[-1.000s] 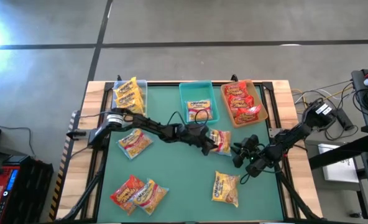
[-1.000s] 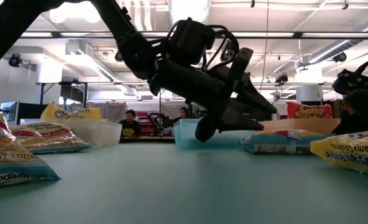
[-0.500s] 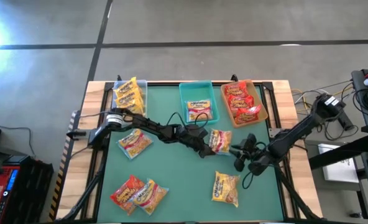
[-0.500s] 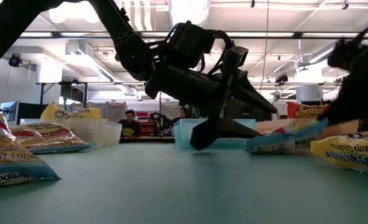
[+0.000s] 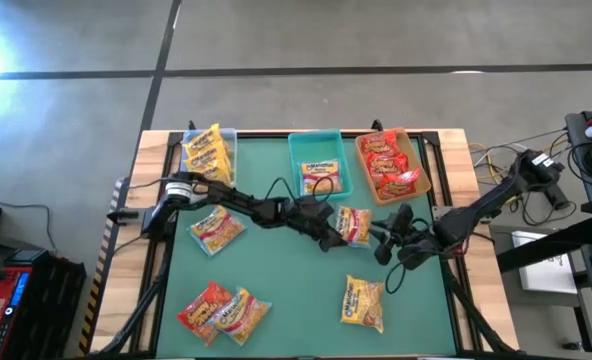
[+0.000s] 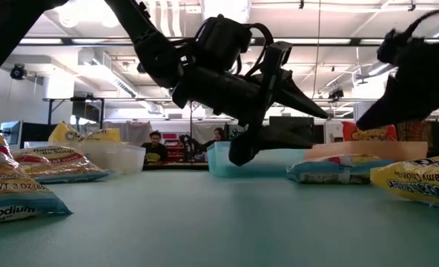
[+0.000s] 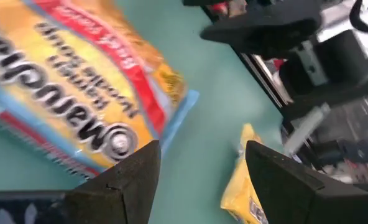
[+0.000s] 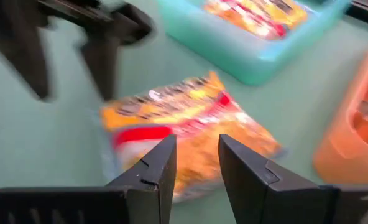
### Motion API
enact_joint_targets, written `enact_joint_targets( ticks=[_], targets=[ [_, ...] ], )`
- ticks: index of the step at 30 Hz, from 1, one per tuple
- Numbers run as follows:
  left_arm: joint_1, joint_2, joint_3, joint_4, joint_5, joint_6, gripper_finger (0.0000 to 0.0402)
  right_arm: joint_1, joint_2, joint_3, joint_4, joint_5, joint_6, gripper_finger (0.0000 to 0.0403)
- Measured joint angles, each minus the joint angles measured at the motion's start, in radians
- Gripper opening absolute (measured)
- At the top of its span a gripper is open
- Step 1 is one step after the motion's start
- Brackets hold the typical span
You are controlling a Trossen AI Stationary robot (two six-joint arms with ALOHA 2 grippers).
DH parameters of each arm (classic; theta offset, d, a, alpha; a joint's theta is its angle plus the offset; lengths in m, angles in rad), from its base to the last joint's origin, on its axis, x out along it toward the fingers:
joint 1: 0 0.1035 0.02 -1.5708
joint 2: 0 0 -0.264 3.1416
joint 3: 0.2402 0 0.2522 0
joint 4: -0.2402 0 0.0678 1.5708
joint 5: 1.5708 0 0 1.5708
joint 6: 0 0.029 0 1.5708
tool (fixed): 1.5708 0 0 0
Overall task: Sort Maruchan noodles
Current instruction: Put the blue noodle pack into the green bin
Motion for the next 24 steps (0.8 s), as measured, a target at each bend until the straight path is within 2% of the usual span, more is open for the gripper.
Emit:
enact_joint_targets(
  ticks=[8,16,24],
  targets=[
    [-0.010,-0.007,-0.028,-0.004,-0.151,-0.129,0.0219,-0.091,0.036,-0.029,0.001,-0.071,-0.023,0.0118],
    [-0.009,-0.008,-0.033,-0.003,-0.160,-0.150,0.0218,-0.097,0.030,-0.029,0.067,-0.076,-0.082,0.0125],
    [-0.003,-0.030,-0.068,-0.014,-0.161,-0.148,0.0218,-0.097,0.093,-0.030,0.117,-0.098,-0.113,0.0125]
  ],
)
